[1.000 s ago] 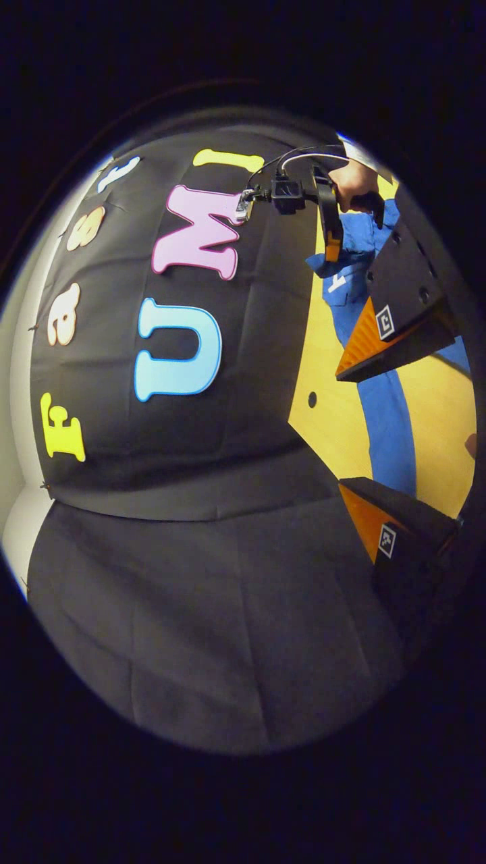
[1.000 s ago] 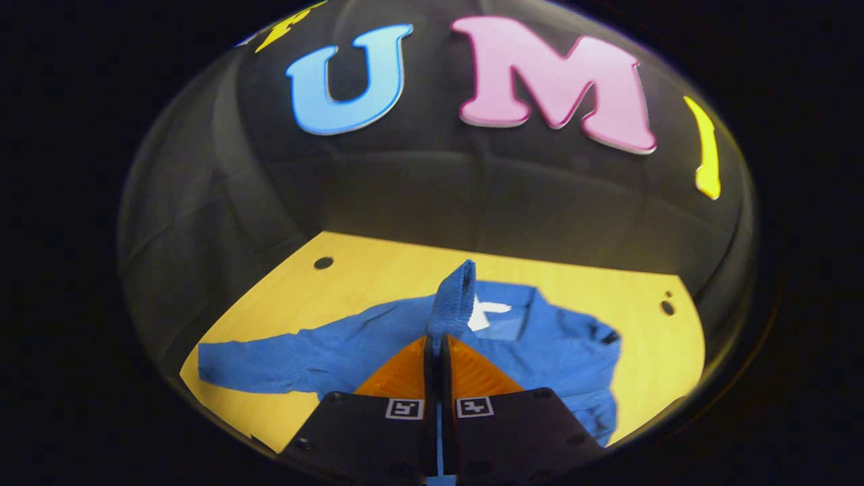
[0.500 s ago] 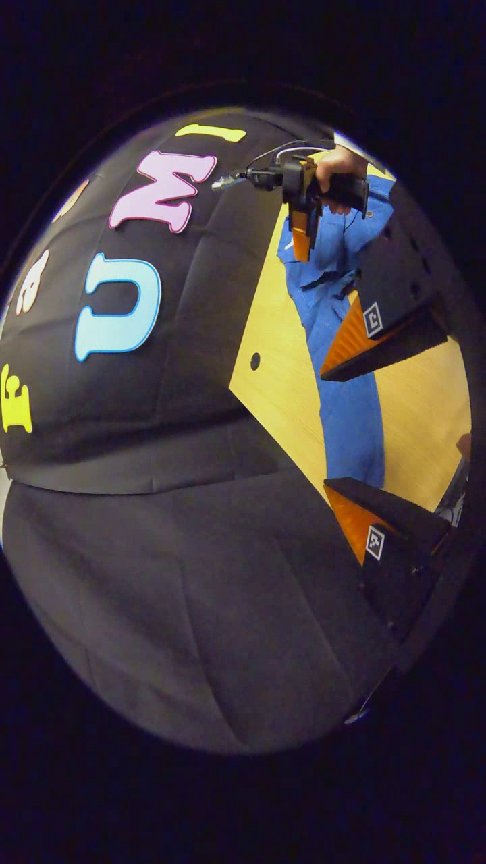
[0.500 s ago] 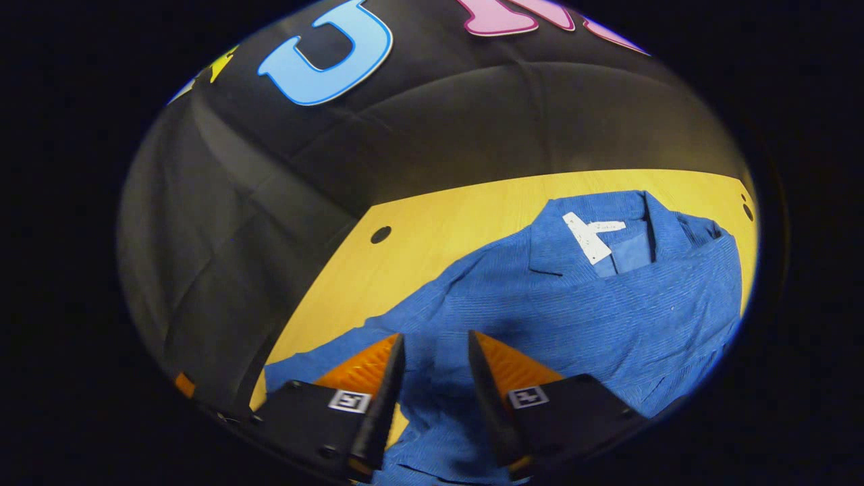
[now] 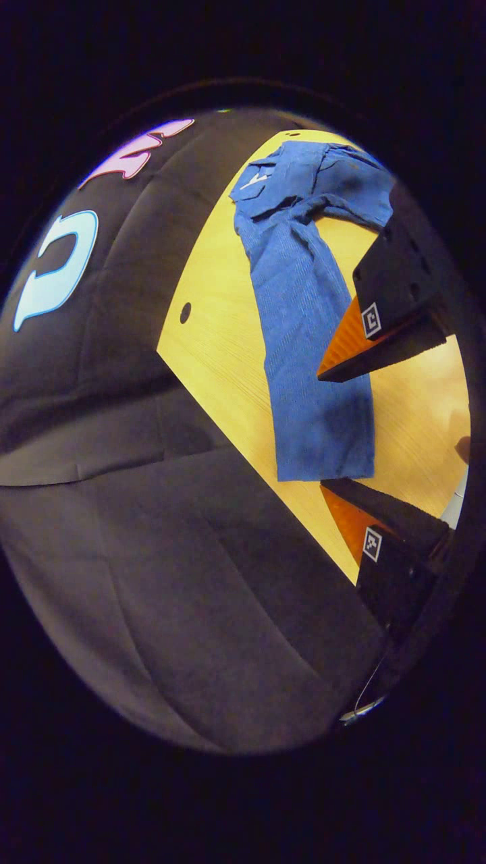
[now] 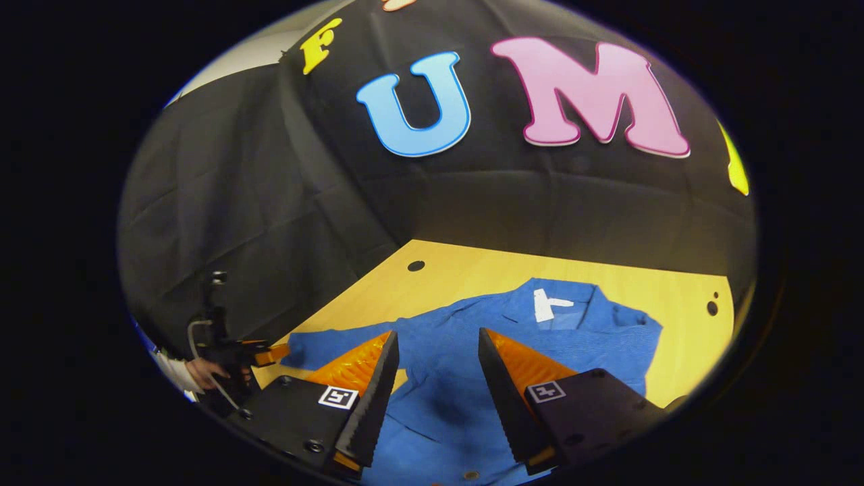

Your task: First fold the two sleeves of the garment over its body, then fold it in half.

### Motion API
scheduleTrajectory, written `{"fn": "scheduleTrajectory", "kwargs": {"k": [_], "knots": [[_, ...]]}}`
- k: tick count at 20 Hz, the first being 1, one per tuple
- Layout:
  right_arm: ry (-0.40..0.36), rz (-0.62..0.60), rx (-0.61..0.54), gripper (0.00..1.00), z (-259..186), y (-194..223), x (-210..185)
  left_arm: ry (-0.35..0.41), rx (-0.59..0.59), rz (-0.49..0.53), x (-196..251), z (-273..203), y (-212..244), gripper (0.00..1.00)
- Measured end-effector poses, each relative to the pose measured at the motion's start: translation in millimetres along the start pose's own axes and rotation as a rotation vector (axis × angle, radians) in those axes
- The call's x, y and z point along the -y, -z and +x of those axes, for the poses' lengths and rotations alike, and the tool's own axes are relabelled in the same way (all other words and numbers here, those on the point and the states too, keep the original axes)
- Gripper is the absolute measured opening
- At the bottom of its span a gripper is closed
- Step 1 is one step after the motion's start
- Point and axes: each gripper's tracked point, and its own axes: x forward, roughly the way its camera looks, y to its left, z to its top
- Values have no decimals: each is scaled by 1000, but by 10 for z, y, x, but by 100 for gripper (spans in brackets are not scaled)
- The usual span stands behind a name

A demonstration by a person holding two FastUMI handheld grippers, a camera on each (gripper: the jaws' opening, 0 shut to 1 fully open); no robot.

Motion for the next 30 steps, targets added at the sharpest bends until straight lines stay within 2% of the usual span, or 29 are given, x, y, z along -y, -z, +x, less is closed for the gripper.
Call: {"fn": "scheduleTrajectory", "kwargs": {"k": [4,5,6,7,8,9,10,11,13,15,16,20,22,25,28,30], "knots": [[57,26,5,76,-442,17,191,-31,-93,4,-61,201,218,84],[72,40,2,76,-482,39,242,-20,-157,-19,-43,247,348,84],[83,50,0,76,-534,42,277,-8,-96,-58,3,249,160,84],[92,59,-1,76,-559,37,300,-2,-80,-61,35,359,173,84],[99,68,3,76,-590,20,324,10,-159,-38,75,315,350,84],[101,77,9,76,-625,-13,327,15,-108,-12,59,307,252,83],[104,83,17,76,-640,-38,329,25,-152,-23,66,349,319,82],[105,88,23,76,-679,-67,316,31,-140,-12,70,320,258,81],[109,97,21,76,-741,-75,318,73,-168,-10,117,314,269,45],[119,92,15,76,-861,-76,398,74,-178,-44,142,347,143,10],[123,86,15,76,-916,-76,408,71,-188,-61,139,374,148,0],[140,65,14,76,-1099,3,364,123,-199,-33,147,329,134,0],[145,80,12,76,-1155,72,395,162,-171,-71,196,234,29,0],[147,108,21,76,-1249,108,441,241,-105,-148,380,-29,-286,0],[140,125,30,76,-1328,125,482,296,-37,-131,458,-337,-576,0],[133,133,39,76,-1379,121,515,336,4,-106,718,-560,-835,0]]}}
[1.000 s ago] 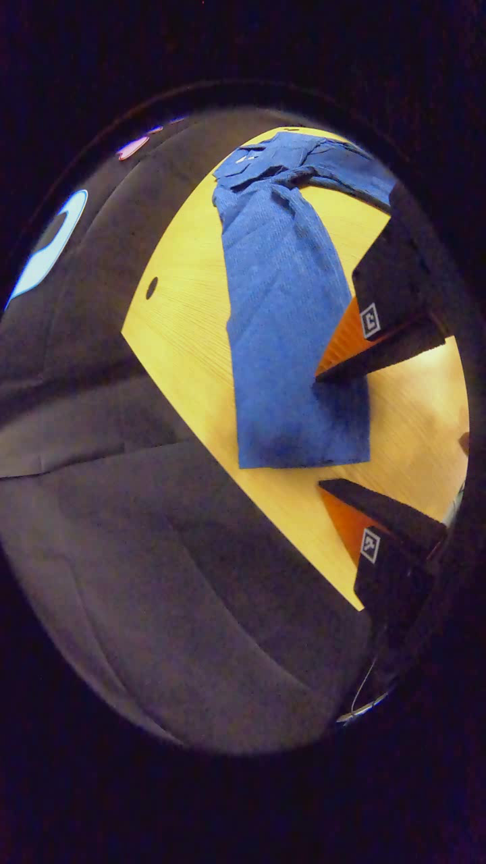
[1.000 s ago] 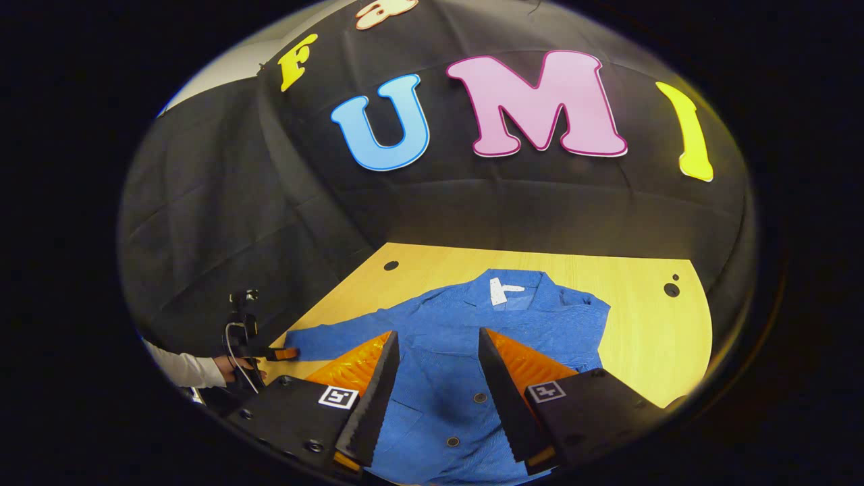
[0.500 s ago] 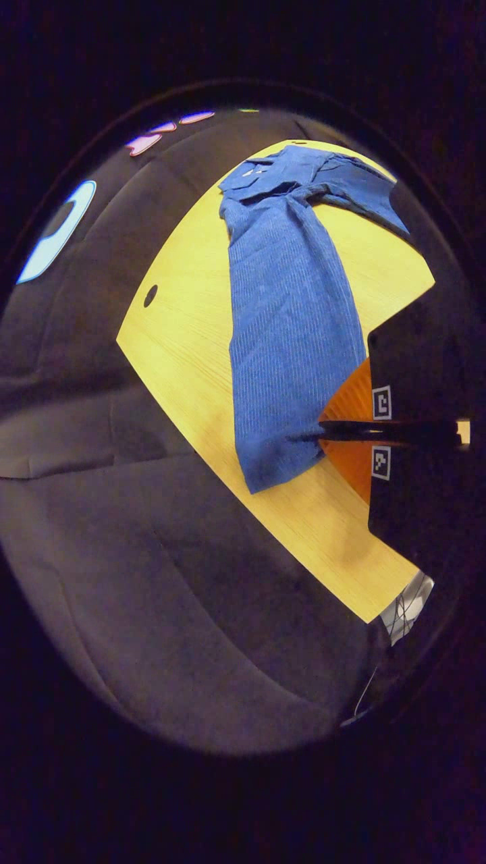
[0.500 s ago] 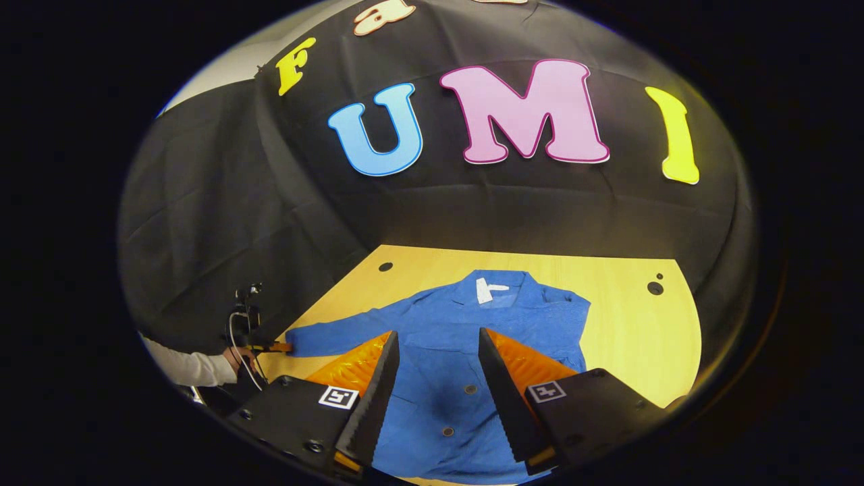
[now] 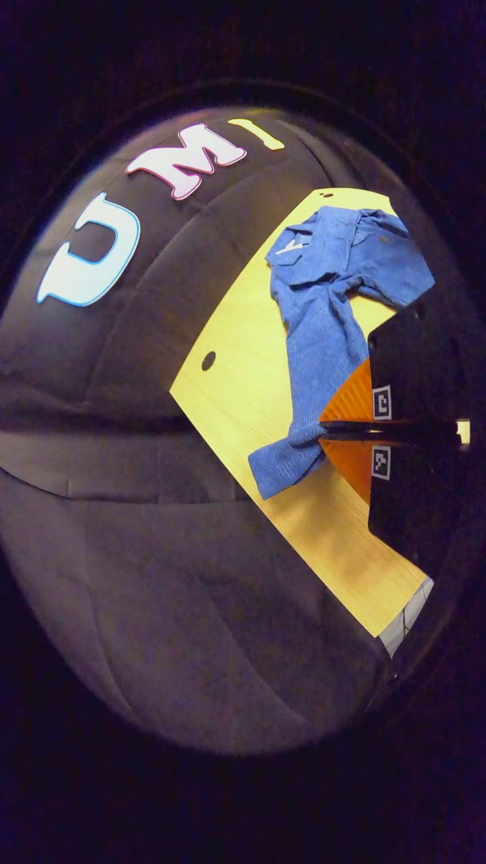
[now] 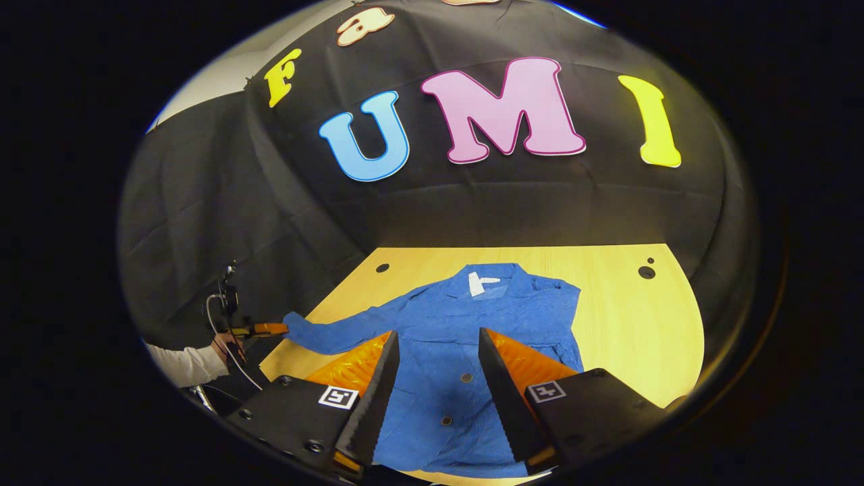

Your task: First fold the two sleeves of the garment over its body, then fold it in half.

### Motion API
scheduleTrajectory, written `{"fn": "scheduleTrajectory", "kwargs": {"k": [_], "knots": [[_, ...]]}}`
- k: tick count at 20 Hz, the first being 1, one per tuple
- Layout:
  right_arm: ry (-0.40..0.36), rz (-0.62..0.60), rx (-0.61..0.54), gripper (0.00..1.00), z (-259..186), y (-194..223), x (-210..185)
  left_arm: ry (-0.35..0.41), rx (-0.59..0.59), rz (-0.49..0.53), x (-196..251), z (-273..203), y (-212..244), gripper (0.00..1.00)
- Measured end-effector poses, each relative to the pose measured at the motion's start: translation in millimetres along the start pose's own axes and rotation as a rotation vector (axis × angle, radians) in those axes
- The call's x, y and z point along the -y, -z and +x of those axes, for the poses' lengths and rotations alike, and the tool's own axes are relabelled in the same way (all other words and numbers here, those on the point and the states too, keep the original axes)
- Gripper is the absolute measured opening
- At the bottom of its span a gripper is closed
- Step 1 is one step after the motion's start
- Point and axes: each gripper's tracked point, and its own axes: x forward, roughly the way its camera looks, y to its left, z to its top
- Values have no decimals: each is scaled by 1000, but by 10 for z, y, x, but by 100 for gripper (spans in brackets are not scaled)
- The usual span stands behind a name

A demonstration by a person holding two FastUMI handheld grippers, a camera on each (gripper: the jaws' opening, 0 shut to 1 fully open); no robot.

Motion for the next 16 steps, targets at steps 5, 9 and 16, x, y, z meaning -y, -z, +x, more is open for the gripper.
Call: {"fn": "scheduleTrajectory", "kwargs": {"k": [5,9,16], "knots": [[-6,33,28,76,-198,-19,184,149,74,89,1267,-230,-427,0],[28,71,43,76,-415,14,493,304,97,196,2590,-390,-512,0],[127,156,25,76,-796,291,1102,533,-81,356,4647,27,384,0]]}}
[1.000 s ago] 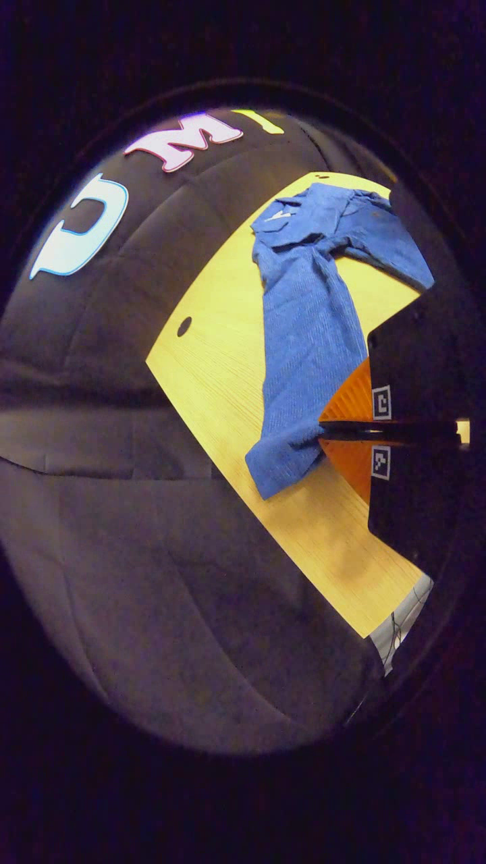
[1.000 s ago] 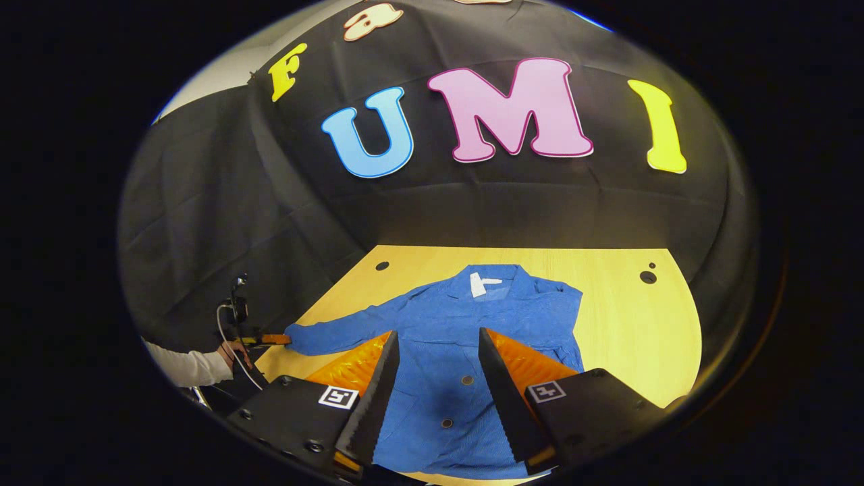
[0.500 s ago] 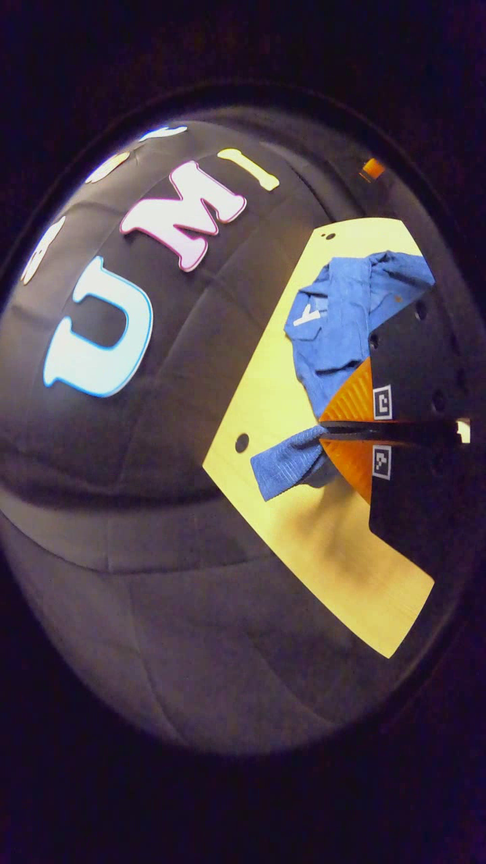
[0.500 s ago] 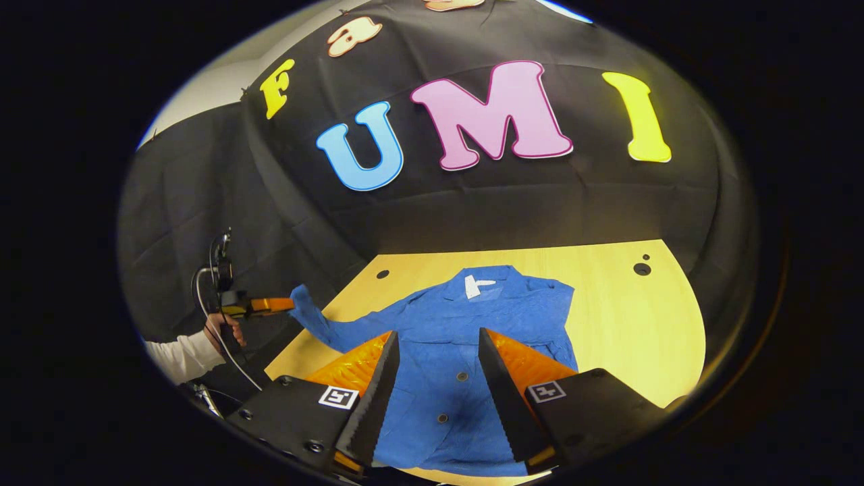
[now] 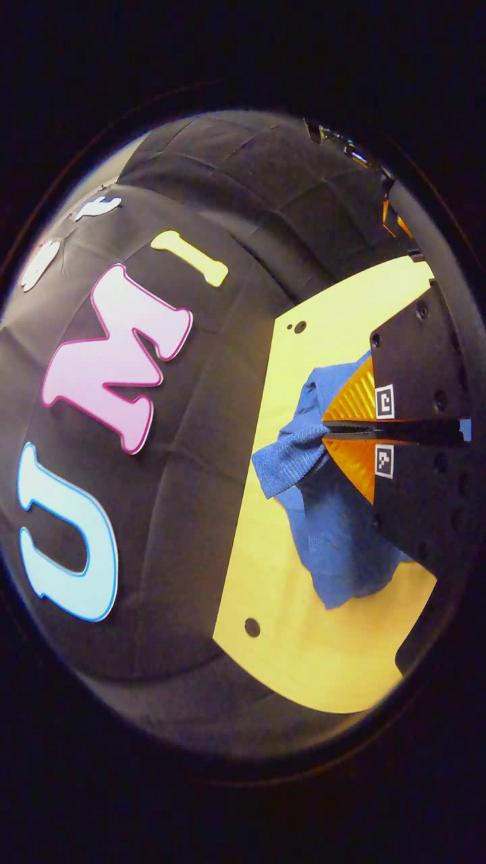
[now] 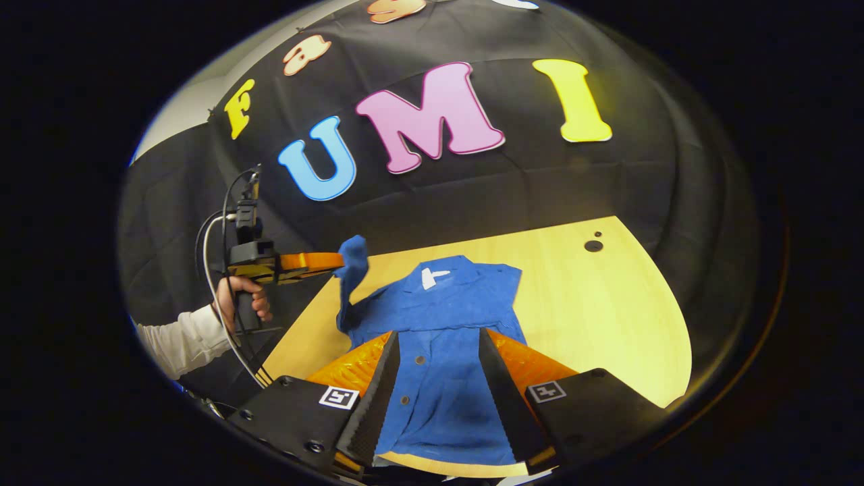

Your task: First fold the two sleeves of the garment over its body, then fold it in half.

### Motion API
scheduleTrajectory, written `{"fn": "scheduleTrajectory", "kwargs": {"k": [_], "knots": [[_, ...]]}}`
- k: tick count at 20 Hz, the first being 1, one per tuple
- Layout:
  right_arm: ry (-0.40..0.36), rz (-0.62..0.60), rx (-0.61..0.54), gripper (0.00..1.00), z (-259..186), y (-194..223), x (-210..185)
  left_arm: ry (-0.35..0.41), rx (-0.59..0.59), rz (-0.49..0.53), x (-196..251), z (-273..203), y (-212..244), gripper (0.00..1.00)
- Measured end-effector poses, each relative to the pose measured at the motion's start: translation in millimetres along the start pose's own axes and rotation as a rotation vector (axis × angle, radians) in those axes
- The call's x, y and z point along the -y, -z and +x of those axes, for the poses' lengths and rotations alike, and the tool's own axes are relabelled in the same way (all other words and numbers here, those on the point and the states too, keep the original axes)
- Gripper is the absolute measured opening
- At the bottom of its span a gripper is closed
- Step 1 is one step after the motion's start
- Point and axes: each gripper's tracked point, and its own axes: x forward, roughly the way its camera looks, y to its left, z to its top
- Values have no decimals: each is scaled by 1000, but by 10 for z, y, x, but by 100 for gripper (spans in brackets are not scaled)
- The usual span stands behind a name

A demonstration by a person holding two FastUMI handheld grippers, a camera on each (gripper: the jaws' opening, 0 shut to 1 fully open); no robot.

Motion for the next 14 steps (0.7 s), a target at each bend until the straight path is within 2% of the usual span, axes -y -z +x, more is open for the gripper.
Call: {"fn": "scheduleTrajectory", "kwargs": {"k": [5,9,10,13,14], "knots": [[73,46,-35,76,-100,220,416,84,-147,63,525,914,400,0],[93,74,-74,76,-68,335,617,29,-287,112,466,1506,797,0],[95,71,-82,76,-46,344,658,26,-307,110,464,1563,817,0],[89,62,-100,76,21,366,683,91,-324,22,576,1741,861,0],[82,67,-106,76,49,361,686,117,-327,-9,606,1743,877,4]]}}
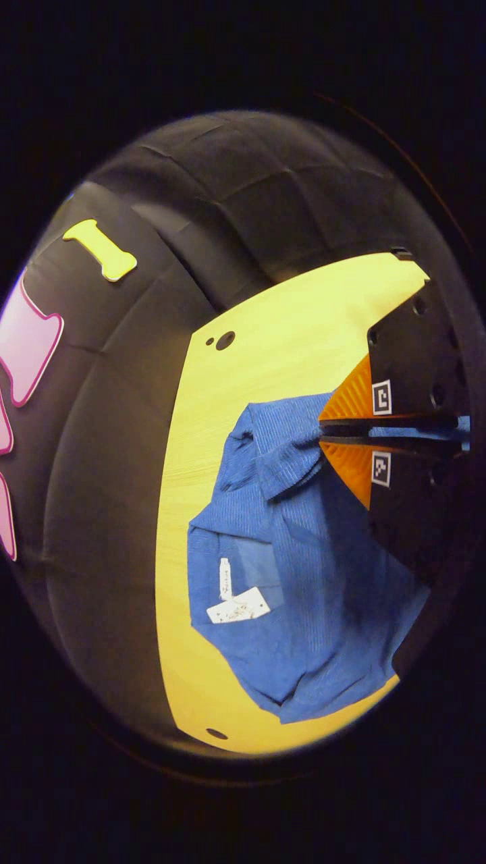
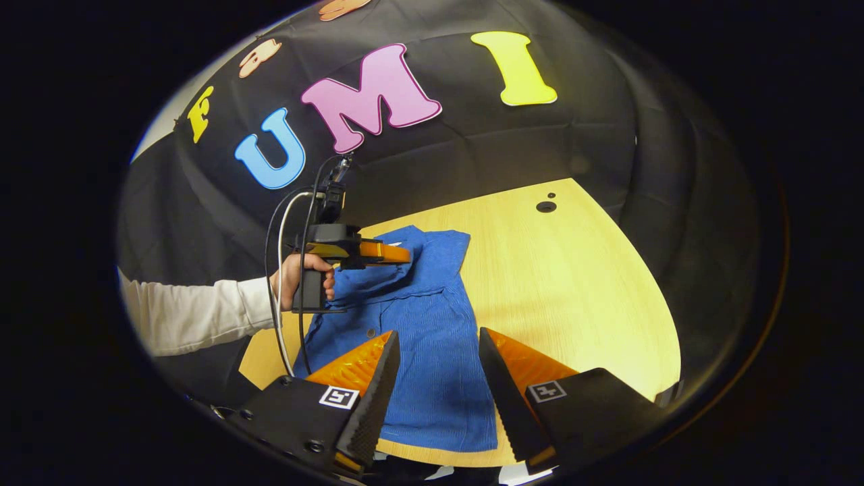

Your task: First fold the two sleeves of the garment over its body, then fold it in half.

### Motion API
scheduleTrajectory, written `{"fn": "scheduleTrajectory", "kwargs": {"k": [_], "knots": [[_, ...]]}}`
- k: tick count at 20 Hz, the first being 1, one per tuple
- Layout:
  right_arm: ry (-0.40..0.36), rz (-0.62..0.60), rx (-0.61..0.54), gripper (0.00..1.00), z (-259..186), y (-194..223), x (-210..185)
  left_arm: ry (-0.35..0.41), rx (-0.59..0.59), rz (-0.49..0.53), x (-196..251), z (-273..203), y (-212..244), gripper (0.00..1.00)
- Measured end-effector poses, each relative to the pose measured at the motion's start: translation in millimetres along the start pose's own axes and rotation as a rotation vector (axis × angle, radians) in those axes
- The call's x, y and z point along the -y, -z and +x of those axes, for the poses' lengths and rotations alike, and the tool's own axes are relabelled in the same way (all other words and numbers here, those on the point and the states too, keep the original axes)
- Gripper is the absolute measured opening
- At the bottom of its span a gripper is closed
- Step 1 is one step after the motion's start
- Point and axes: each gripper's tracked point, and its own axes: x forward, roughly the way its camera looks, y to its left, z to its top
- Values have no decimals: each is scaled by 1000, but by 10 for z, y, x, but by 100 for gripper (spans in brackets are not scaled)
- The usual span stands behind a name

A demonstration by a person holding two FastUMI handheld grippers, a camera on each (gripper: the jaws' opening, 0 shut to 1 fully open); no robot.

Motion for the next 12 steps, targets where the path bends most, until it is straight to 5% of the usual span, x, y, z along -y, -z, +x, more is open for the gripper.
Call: {"fn": "scheduleTrajectory", "kwargs": {"k": [3,5,8,12], "knots": [[-13,12,0,76,44,-27,-1,98,31,-77,110,-35,-33,7],[-15,15,-11,76,85,7,-6,125,59,-86,168,-182,-70,29],[-20,16,-33,76,133,84,-27,42,64,-5,45,-568,68,60],[25,-1,-106,76,183,369,55,-161,62,63,-369,-1461,695,75]]}}
